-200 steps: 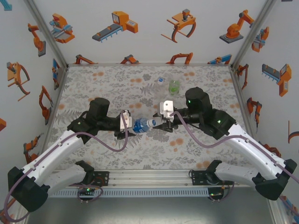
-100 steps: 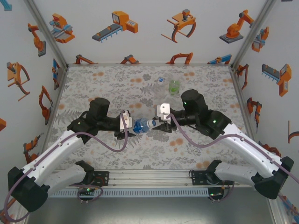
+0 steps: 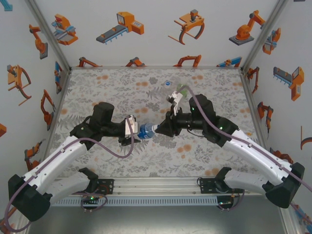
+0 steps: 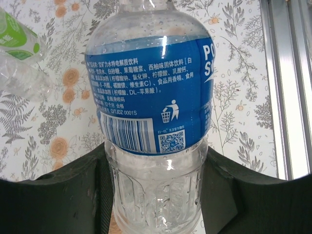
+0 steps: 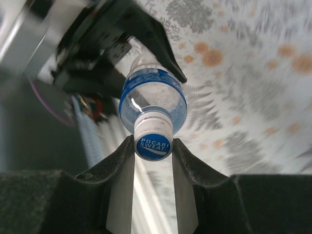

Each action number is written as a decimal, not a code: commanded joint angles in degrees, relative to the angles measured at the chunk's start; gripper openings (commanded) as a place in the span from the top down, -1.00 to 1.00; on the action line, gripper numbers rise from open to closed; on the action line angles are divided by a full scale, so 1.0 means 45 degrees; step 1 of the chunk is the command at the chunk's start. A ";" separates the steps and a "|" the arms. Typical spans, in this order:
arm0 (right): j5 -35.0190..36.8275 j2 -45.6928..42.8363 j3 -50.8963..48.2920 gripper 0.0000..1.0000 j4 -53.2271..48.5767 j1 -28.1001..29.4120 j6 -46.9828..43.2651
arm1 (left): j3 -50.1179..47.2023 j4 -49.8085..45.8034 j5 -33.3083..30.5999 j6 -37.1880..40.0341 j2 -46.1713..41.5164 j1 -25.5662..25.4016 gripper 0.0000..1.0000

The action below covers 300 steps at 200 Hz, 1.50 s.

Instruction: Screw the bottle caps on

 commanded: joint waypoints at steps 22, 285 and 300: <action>0.1852 0.0307 -0.0850 0.98 0.0507 0.0095 1.1617 | 0.0373 0.0424 0.0784 0.0162 -0.0007 -0.0152 1.00; -0.3172 -0.0833 0.0133 -0.01 -0.0813 0.0094 -1.2208 | 0.0384 0.0125 0.1853 0.0592 0.0162 -0.0151 1.00; -0.3247 -0.0852 0.0000 0.03 -0.0472 0.0095 -1.2008 | 0.0414 0.0093 0.1859 0.0611 0.0162 -0.0140 1.00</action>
